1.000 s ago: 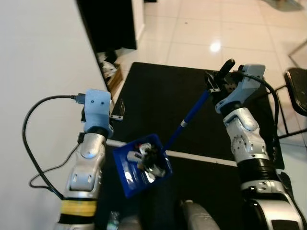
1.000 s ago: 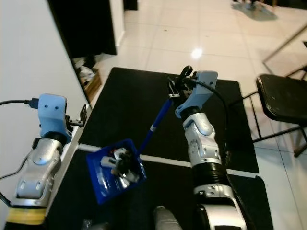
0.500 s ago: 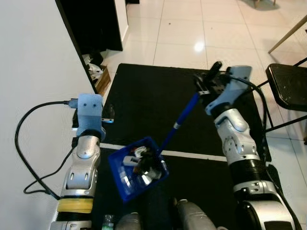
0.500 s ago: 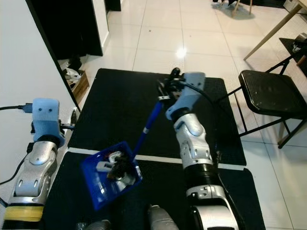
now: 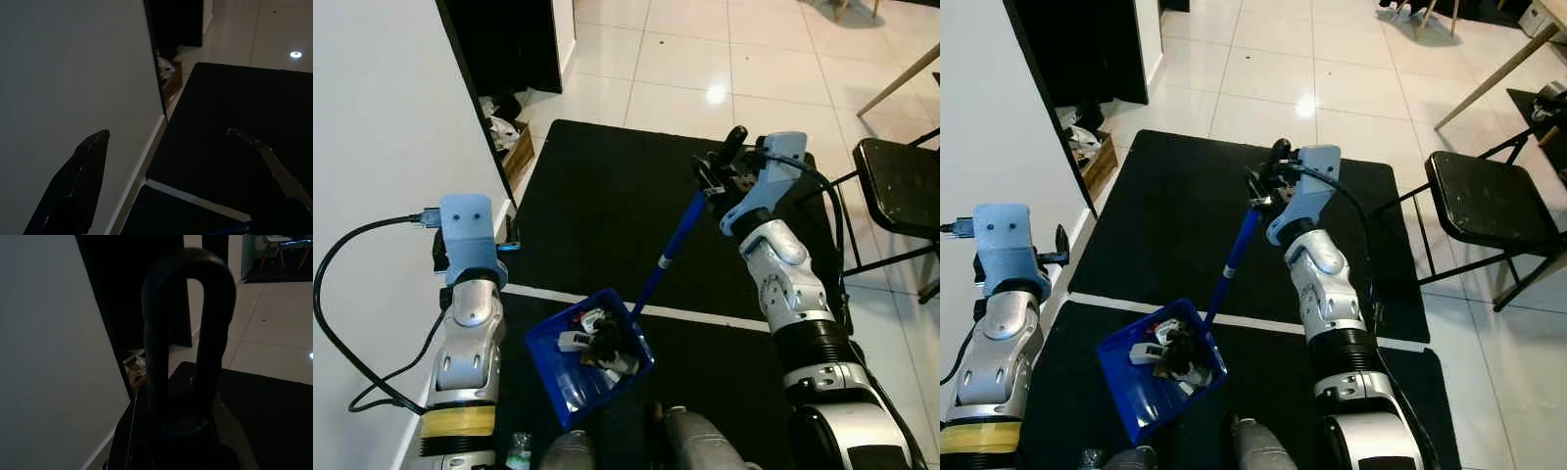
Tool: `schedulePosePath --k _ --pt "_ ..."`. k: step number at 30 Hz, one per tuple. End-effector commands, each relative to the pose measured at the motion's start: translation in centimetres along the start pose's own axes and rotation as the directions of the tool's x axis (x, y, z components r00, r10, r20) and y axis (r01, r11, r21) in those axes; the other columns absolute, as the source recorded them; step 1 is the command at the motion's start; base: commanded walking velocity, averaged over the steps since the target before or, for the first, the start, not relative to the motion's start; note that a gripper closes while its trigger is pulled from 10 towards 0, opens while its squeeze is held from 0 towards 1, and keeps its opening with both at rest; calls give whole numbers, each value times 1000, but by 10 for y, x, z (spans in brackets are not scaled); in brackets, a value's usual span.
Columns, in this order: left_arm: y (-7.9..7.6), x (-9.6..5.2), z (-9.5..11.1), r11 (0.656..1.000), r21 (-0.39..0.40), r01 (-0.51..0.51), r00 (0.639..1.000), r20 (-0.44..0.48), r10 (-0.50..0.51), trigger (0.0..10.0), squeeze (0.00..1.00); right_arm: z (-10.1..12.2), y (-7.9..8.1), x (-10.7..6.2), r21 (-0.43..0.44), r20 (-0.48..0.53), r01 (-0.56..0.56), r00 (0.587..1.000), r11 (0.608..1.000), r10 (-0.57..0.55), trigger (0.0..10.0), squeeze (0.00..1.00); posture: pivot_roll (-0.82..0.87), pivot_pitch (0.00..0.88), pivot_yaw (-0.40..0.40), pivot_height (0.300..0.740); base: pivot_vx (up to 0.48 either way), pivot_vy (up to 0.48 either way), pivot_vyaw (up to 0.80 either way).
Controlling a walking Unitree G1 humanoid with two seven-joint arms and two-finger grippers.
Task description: Sweep floor
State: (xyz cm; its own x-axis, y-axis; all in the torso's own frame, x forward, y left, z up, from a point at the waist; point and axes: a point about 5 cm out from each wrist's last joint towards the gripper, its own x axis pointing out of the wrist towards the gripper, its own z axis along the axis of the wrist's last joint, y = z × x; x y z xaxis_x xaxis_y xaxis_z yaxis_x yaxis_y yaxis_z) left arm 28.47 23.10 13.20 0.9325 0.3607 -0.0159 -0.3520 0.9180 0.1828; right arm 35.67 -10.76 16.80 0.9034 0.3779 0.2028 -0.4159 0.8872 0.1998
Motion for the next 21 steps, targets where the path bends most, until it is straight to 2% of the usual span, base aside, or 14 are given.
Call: schedulePosePath --k 1,5,8,10,13,14,15,17,21 --pt "1 -3 -7 1000 -19 -24 999 -31 24 10000 0 7 1 3 9 26 -15 1000 1000 15 10000 0 86 110 -127 740 0 0 0" --pt "7 -5 -6 997 -41 -69 998 -14 69 10000 0 7 2 5 -1 21 -36 999 999 36 10000 0 93 102 -142 740 0 0 0" --pt "16 -8 4 992 -70 -102 992 62 106 10000 0 11 3 9 -11 28 -49 998 999 49 10000 0 99 99 -143 740 0 0 0" --pt "15 -11 18 995 -70 -76 985 148 86 10000 0 16 4 13 -17 47 -55 997 998 56 10000 0 109 95 -137 740 0 0 0" --pt "4 -15 32 999 -50 -3 973 229 14 10000 0 22 6 16 -25 73 -58 996 998 60 10000 0 110 89 -128 740 0 0 0" --pt "-5 -16 37 998 -34 52 967 253 -42 10000 0 24 7 16 -27 82 -58 995 998 60 10000 0 103 83 -113 740 0 0 0" --pt "-5 -16 37 998 -34 52 967 253 -42 10000 0 24 7 16 -27 82 -58 995 998 60 10000 0 103 83 -113 740 0 0 0" --pt "-23 -15 42 989 -16 150 954 266 -141 10000 0 25 5 13 -45 97 -47 994 998 51 10000 0 80 72 -79 740 0 0 0" --pt "-44 -14 45 963 -33 269 933 258 -252 10000 0 26 -4 7 -50 111 1 994 999 5 10000 0 46 64 -36 740 0 0 0"
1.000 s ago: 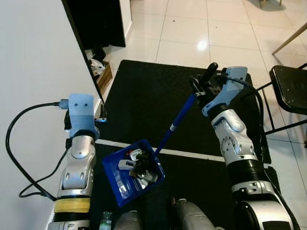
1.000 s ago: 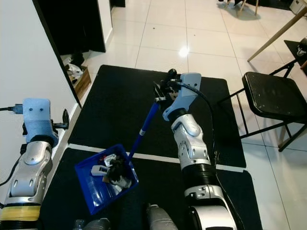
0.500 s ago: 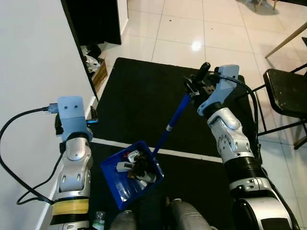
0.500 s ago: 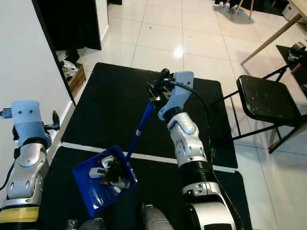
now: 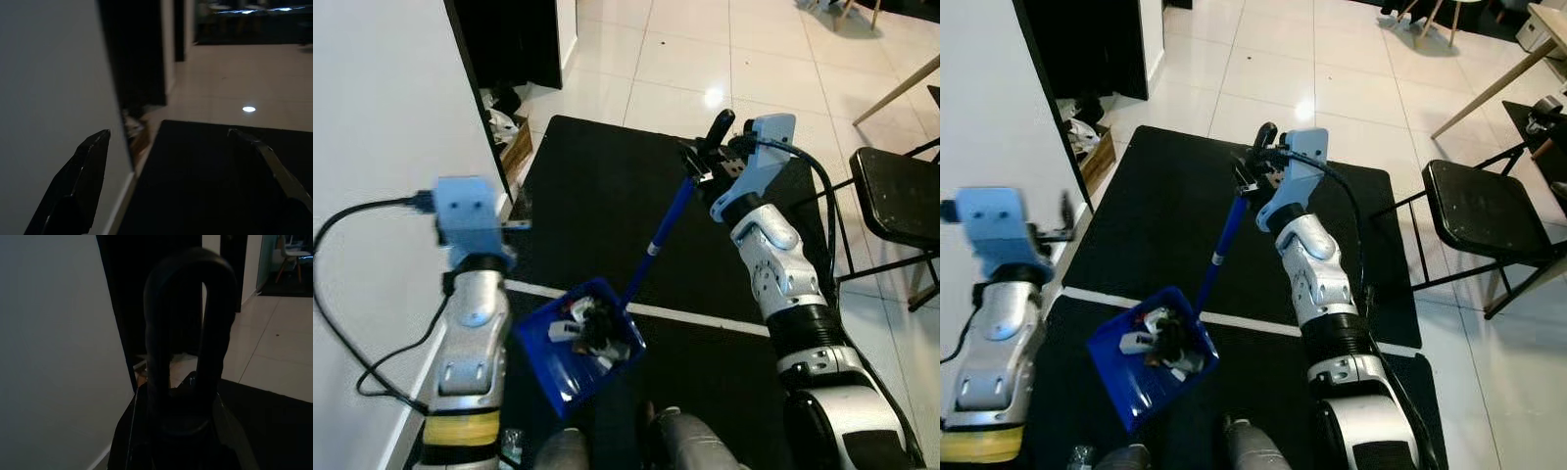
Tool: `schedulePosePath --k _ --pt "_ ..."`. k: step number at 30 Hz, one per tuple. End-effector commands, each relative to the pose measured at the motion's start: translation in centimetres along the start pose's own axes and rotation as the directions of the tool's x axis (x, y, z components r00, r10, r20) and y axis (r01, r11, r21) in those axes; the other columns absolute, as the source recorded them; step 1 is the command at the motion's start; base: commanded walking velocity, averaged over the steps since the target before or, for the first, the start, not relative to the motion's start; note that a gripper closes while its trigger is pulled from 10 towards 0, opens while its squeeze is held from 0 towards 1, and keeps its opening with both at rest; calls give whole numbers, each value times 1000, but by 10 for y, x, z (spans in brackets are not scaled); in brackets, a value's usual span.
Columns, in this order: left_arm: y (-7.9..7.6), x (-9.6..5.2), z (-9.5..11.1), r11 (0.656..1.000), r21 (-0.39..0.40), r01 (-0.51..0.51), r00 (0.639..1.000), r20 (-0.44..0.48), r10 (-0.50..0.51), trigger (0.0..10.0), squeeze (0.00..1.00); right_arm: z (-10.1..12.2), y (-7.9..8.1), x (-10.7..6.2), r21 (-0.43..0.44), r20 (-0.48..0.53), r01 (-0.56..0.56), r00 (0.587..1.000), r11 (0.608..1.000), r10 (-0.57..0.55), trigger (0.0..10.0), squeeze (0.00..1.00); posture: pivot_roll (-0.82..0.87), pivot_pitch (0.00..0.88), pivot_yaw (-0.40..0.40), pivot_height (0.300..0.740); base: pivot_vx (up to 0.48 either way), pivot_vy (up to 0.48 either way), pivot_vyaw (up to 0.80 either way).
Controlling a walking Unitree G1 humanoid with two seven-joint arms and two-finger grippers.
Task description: Sweep floor
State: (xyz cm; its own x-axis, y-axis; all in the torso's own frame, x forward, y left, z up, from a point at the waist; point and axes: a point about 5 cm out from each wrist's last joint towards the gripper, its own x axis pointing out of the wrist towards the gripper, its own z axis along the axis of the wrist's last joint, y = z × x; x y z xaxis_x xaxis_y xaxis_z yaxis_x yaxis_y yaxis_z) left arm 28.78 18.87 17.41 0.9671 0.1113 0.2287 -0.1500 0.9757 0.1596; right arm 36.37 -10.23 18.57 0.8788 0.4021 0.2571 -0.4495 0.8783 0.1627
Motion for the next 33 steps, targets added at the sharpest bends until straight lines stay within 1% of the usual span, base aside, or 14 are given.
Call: schedulePosePath --k 1,2,3,5,8,13,19,22,26,28,29,30,31,33 --pt "-11 1 -4 998 -34 54 998 -27 -55 10000 0 11 -10 -5 -22 62 41 997 999 -39 10000 0 46 64 -36 740 0 0 0" --pt "-17 2 -4 995 -61 82 996 -36 -84 10000 0 11 -14 -8 -26 65 59 996 998 -57 10000 0 46 64 -36 740 0 0 0" --pt "-23 5 -4 989 -91 114 992 -46 -118 10000 0 11 -18 -12 -32 69 80 995 996 -78 10000 0 23 59 -10 740 0 0 0" --pt "-32 9 -2 978 -130 161 984 -55 -169 10000 0 12 -25 -19 -45 75 112 991 993 -109 10000 0 9 57 4 740 0 0 0" --pt "-38 14 0 973 -133 189 979 -53 -197 10000 0 12 -33 -26 -58 75 145 987 988 -140 10000 0 -5 53 20 740 0 0 0" --pt "-39 20 3 972 -125 201 978 -37 -207 10000 0 12 -36 -29 -66 77 162 985 985 -157 10000 0 -17 46 29 740 0 0 0" --pt "-37 23 6 969 -131 211 976 -22 -215 10000 0 13 -30 -23 -61 84 142 987 988 -136 10000 0 -9 38 20 740 0 0 0" --pt "-34 23 5 975 -109 196 980 -24 -200 10000 0 12 -26 -21 -58 76 121 990 991 -116 10000 0 2 35 7 740 0 0 0" --pt "-23 22 -6 991 -46 122 989 -81 -125 10000 0 10 -24 -19 -59 67 107 992 993 -103 10000 0 13 35 -1 740 0 0 0" --pt "-11 21 -11 998 -18 62 993 -102 -63 10000 0 9 -23 -18 -61 64 101 993 993 -97 10000 0 15 35 -1 740 0 0 0" --pt "3 21 -15 1000 -1 8 993 -121 -8 10000 0 9 -23 -17 -61 64 98 994 993 -94 10000 0 21 36 -6 740 0 0 0" --pt "21 19 -19 998 13 -54 989 -141 55 10000 0 10 -22 -17 -62 65 95 994 994 -91 10000 0 21 36 -6 740 0 0 0" --pt "21 19 -19 998 13 -54 989 -141 55 10000 0 10 -22 -17 -62 65 95 994 994 -91 10000 0 21 36 -6 740 0 0 0" --pt "38 16 -20 995 36 -93 985 -141 98 10000 0 10 -23 -17 -62 64 94 994 994 -90 10000 0 29 38 -11 740 0 0 0"
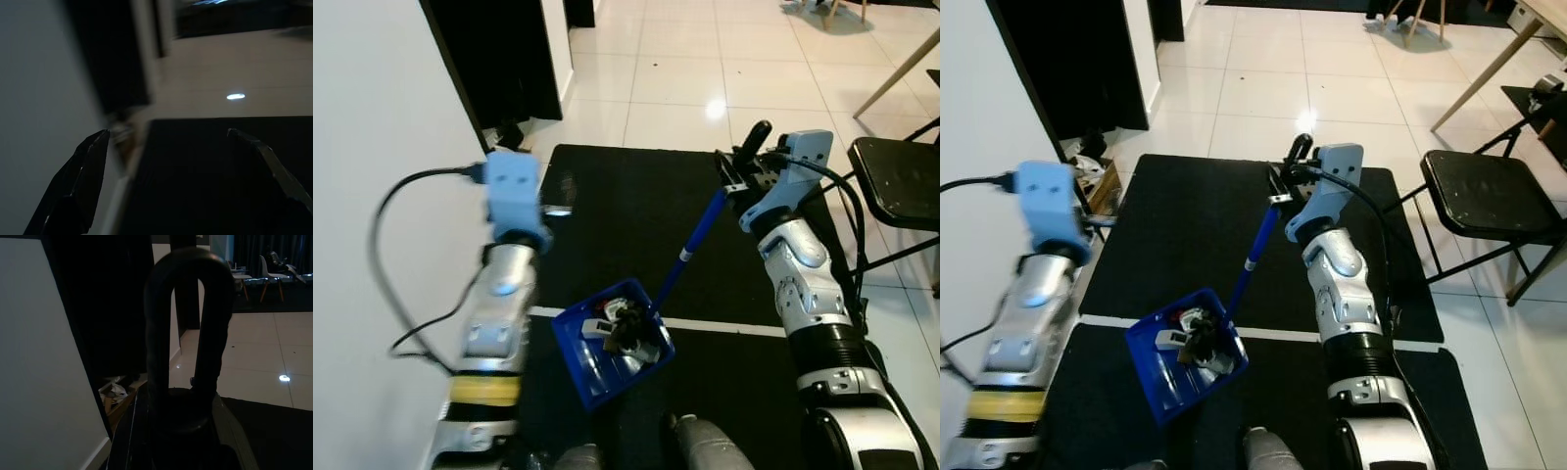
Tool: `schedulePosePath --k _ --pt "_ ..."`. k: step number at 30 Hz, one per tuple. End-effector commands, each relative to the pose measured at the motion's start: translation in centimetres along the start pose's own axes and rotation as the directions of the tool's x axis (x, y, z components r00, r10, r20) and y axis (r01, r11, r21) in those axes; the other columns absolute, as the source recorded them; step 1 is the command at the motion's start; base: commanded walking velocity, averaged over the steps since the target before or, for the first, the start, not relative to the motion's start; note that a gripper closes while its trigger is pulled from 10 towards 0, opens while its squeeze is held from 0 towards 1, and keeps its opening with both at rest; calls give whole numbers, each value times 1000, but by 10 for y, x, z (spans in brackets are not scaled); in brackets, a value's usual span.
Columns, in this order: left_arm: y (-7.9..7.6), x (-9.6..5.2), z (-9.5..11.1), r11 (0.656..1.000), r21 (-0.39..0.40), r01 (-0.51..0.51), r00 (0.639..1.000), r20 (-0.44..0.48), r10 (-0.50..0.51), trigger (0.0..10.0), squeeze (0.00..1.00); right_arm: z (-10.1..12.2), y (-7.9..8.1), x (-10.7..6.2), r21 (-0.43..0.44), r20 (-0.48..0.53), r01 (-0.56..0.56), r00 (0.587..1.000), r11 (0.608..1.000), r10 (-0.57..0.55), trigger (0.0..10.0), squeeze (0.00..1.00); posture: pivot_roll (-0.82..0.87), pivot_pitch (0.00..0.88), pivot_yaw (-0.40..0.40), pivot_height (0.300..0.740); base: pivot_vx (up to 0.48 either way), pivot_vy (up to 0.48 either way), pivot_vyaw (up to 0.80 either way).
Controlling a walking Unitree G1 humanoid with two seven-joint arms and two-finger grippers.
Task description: Sweep floor
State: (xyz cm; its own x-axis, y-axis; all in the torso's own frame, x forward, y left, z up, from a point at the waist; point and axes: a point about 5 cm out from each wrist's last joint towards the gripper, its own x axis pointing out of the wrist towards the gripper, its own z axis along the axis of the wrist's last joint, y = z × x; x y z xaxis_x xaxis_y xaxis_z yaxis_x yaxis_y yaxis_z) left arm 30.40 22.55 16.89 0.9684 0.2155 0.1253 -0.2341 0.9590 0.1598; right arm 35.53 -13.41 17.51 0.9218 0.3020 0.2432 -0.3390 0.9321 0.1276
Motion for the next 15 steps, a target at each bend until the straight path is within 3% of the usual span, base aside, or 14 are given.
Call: schedulePosePath --k 1,3,5,7,15 --pt "18 -5 -4 998 35 -43 999 -9 43 10000 0 10 2 5 2 58 -17 998 1000 17 10000 0 36 40 -15 740 0 0 0" --pt "23 -6 -3 997 46 -58 998 0 58 10000 0 10 2 5 2 57 -18 998 1000 18 10000 0 42 42 -18 740 0 0 0" --pt "39 -9 2 989 85 -125 992 41 121 10000 0 11 4 7 0 60 -25 998 1000 25 10000 0 49 42 -25 740 0 0 0" --pt "43 -9 3 987 81 -140 989 50 136 10000 0 12 6 8 2 63 -30 998 1000 30 10000 0 49 42 -25 740 0 0 0" --pt "30 -9 5 992 76 -103 993 59 99 10000 0 13 9 11 -2 68 -50 996 999 50 10000 0 50 43 -31 740 0 0 0"
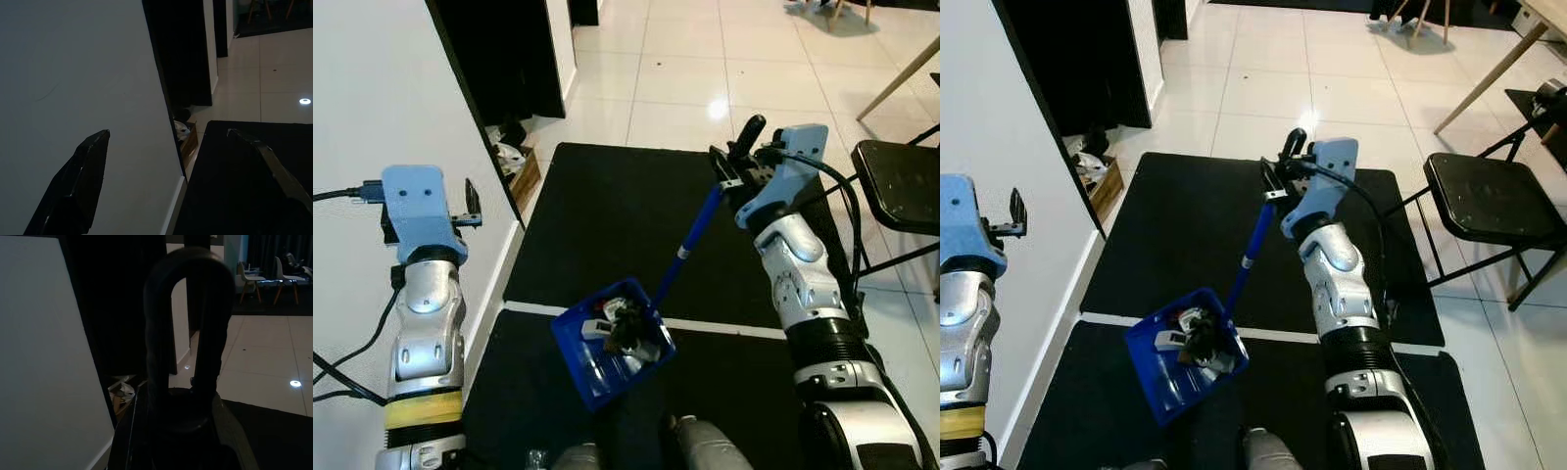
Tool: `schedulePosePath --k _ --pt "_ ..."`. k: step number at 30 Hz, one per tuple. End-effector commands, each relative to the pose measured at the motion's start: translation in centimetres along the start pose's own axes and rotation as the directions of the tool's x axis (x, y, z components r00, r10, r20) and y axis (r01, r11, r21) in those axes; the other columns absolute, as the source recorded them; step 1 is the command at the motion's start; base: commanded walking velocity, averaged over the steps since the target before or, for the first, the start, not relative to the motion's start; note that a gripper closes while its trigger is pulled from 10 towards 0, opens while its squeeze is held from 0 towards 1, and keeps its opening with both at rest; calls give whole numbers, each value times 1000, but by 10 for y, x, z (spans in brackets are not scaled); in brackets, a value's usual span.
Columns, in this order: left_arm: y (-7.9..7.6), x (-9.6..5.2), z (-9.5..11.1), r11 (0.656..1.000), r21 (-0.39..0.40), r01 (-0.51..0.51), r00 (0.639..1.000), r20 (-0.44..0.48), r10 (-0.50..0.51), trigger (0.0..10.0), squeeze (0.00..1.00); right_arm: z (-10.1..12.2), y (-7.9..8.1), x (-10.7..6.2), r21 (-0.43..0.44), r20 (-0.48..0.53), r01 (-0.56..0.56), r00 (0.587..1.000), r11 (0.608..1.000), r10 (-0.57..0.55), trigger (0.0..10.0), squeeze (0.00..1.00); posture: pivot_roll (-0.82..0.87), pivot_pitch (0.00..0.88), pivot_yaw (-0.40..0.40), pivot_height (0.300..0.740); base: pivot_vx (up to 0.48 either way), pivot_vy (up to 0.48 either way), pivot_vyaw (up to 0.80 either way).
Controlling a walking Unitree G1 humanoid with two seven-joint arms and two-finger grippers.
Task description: Sweep floor
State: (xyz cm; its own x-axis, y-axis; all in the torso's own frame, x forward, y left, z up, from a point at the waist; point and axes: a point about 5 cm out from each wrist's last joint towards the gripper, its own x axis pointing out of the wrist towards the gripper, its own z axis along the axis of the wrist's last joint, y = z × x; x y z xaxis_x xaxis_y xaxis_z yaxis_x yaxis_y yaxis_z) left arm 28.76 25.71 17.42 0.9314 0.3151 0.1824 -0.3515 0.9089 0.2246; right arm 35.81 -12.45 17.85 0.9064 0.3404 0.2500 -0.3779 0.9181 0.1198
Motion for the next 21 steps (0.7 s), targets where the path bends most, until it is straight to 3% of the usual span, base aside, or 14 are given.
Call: schedulePosePath --k 1,17,21 --pt "-7 -1 4 1000 -12 20 1000 18 -19 10000 0 13 0 4 -5 67 -7 998 1000 8 10000 0 50 43 -31 740 0 0 0" --pt "-20 0 9 998 -22 66 997 45 -65 10000 0 14 -3 2 -2 77 5 997 1000 -5 10000 0 38 50 -30 740 0 0 0" --pt "-25 0 11 996 -27 85 995 54 -83 10000 0 13 -2 2 0 73 2 997 1000 -2 10000 0 41 51 -28 740 351 0 0"
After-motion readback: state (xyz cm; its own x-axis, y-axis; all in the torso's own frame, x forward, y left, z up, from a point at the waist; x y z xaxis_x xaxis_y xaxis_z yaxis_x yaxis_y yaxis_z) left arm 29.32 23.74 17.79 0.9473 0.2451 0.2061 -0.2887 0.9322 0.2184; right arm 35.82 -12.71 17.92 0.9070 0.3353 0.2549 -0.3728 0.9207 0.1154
